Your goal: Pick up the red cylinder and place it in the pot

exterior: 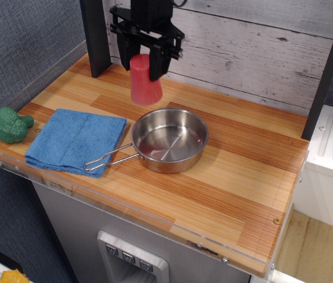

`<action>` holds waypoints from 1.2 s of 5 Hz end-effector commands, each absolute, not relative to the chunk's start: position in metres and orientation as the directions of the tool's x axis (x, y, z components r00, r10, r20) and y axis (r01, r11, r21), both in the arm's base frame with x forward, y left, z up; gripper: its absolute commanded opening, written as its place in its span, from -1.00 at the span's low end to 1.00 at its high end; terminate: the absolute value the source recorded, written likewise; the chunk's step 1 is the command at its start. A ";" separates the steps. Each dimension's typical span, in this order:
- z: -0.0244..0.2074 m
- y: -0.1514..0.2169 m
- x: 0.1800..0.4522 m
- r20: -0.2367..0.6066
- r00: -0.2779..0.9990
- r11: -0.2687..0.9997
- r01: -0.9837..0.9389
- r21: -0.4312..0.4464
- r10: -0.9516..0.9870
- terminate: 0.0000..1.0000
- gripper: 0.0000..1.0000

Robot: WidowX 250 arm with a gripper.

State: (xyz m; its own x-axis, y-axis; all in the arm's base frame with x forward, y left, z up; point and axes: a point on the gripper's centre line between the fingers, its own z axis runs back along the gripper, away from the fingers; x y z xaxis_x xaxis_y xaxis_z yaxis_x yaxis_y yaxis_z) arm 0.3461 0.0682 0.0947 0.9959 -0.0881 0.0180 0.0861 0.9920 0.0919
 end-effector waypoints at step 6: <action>0.075 0.014 0.313 0.048 0.990 0.989 0.129 0.070 -0.132 -1.00 -1.00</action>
